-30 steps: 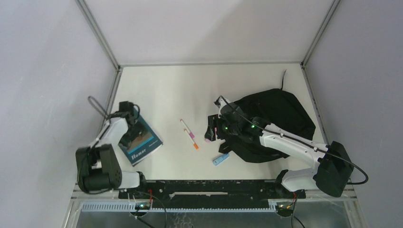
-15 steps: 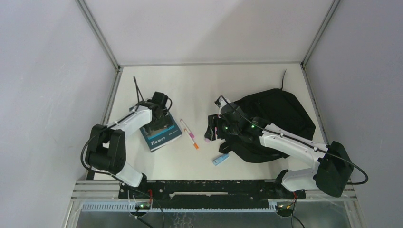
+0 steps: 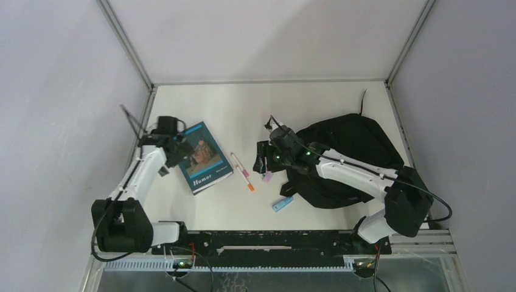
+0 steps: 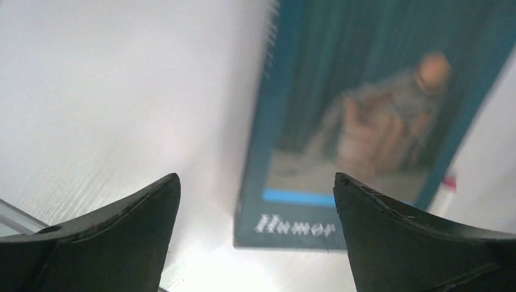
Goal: Pack the student bag
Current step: Move the book to the center of the board.
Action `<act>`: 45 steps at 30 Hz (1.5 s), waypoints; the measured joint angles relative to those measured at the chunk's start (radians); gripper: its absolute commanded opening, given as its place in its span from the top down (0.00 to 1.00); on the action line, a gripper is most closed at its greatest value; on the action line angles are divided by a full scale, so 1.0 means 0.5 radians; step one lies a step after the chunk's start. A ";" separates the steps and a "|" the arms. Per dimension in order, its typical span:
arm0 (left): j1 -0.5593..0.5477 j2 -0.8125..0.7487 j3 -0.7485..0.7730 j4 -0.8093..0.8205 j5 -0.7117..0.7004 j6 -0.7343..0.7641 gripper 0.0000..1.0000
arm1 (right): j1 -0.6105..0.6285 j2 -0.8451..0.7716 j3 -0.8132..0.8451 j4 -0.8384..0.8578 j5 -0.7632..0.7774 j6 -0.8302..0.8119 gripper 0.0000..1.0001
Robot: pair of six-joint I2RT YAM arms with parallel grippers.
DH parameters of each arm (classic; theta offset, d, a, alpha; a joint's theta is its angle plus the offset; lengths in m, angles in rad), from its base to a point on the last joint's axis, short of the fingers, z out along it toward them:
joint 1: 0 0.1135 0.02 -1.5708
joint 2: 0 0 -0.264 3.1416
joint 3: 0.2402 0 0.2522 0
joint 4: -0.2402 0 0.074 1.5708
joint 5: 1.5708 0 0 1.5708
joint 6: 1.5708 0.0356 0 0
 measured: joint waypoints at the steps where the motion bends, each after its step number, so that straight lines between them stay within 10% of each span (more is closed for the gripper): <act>1: 0.150 0.005 -0.001 0.016 0.024 0.005 0.00 | 0.002 0.037 0.026 0.006 -0.008 0.005 0.35; 8: 0.624 0.392 0.102 0.098 0.262 0.040 0.00 | 0.002 0.188 0.156 0.015 -0.060 0.012 0.35; 35: 0.448 1.515 1.289 0.150 1.116 0.688 0.10 | -0.095 0.092 0.092 -0.009 -0.316 0.013 0.34; 45: 0.359 1.064 1.165 0.199 1.114 0.702 0.04 | -0.222 0.283 0.181 0.070 -0.378 0.052 0.32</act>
